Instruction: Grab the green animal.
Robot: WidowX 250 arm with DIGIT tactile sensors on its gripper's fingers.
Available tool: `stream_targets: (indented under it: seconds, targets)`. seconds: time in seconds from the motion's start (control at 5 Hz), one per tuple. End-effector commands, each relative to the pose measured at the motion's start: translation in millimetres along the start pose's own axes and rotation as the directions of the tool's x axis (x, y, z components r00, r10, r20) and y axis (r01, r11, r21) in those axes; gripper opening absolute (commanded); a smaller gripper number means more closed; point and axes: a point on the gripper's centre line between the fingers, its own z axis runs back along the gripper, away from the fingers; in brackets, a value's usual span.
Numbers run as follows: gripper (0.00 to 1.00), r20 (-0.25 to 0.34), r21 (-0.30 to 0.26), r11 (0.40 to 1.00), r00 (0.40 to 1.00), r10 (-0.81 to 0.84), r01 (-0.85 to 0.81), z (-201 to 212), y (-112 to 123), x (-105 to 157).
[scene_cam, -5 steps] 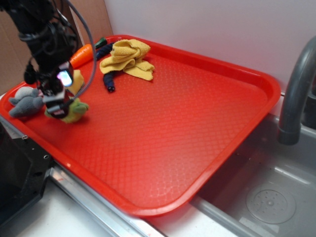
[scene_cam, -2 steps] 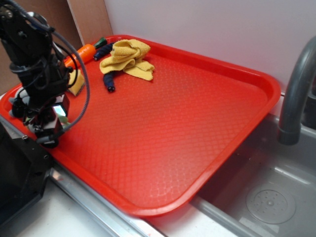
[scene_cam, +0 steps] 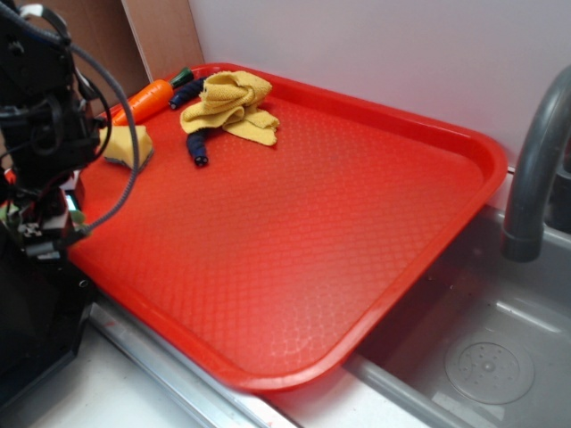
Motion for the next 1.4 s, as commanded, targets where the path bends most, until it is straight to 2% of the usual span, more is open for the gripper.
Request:
stream_targets:
  seconds: [0.0, 0.2, 0.4, 0.8, 1.0, 1.2]
  targets:
    - [0.00, -0.021, 0.143, 0.932, 0.940, 0.340, -0.334, 88.2, 69.3, 75.7]
    - [0.00, -0.028, 0.163, 0.888, 0.898, 0.440, -0.430, 101.7, 82.1, 102.8]
    - [0.00, 0.061, 0.084, 0.837, 0.841, 0.538, -0.541, 126.4, 82.3, 102.7]
    - [0.00, 0.167, 0.017, 0.794, 0.785, 0.596, -0.607, 143.7, 60.6, 97.5]
    - [0.00, 0.182, -0.068, 0.804, 0.785, 0.592, -0.590, 143.0, 55.2, 87.2]
    - [0.00, 0.147, -0.034, 0.804, 0.793, 0.591, -0.593, 132.9, 54.1, 85.1]
